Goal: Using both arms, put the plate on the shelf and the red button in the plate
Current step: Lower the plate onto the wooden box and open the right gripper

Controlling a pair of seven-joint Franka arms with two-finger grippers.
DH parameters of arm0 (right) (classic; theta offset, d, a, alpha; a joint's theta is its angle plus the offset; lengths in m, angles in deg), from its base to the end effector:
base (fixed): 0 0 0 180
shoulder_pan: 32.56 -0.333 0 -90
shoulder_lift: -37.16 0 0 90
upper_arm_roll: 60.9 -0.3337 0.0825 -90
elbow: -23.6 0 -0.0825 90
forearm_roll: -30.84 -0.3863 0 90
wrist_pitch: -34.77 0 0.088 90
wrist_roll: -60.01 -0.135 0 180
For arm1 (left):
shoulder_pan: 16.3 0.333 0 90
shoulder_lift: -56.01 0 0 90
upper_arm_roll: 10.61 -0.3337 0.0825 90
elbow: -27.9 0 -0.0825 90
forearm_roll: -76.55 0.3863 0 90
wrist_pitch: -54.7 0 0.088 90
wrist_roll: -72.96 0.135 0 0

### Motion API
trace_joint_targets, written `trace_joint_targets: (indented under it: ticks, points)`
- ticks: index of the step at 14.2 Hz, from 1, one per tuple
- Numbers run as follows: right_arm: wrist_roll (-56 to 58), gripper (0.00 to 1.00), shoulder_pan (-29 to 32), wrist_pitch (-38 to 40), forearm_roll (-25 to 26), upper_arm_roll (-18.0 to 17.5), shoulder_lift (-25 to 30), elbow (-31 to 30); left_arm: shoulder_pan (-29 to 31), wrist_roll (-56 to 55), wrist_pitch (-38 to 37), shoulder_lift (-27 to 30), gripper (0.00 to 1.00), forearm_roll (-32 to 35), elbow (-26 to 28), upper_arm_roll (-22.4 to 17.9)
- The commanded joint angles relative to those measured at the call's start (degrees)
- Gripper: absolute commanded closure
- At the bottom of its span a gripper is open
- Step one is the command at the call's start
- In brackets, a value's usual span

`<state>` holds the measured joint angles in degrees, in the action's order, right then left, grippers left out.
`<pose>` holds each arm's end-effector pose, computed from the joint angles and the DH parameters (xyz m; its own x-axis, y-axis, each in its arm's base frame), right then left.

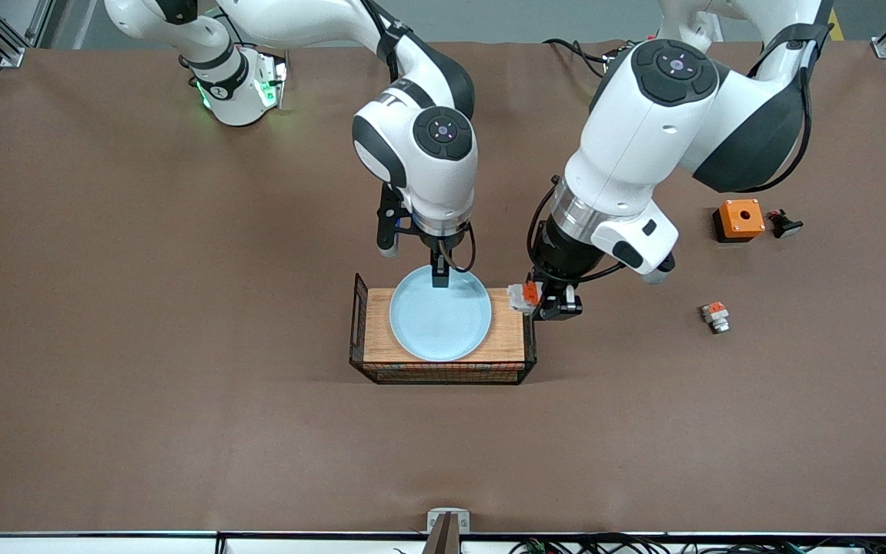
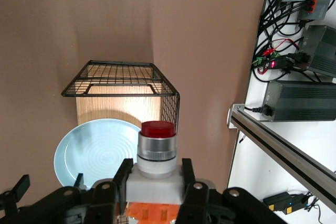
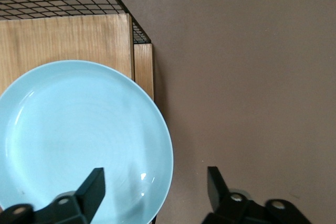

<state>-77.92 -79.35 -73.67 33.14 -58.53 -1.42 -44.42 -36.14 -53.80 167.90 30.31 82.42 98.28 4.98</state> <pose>0.5390 0.5339 0.3795 -0.0404 -0.9990 0.0193 -0.9969 0.0390 -0.0691 0.6268 -0.3810 0.5445 -0.0171 0.9803 -0.1966 0.9690 0.0648 0.2385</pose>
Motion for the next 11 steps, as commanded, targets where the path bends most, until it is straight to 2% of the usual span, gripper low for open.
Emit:
trace_joint_targets:
  ticks: [1, 6, 9, 11]
  points:
    - [-0.15, 0.0, 0.64, 0.95, 0.95, 0.18, -0.89, 3.51, 2.6, 0.37, -0.79, -1.71, 0.78, 1.33, -0.33, 3.39]
    - [16.16, 0.0, 3.72, 6.12, 0.16, -0.44, 0.08, 4.39, 2.09, 0.37, -3.07, -4.79, 0.78, 1.33, -2.7, 3.84]
    - [30.65, 0.0, 7.22, 11.83, -4.66, -0.26, 2.01, 5.0, 0.77, 0.28, -3.43, -6.11, 0.78, 1.51, -4.02, 3.75]
    - [40.5, 0.0, 9.6, 14.83, -5.2, -0.35, 3.94, 5.09, -0.2, 0.2, -3.43, -6.73, 0.78, 1.6, -4.46, 3.66]
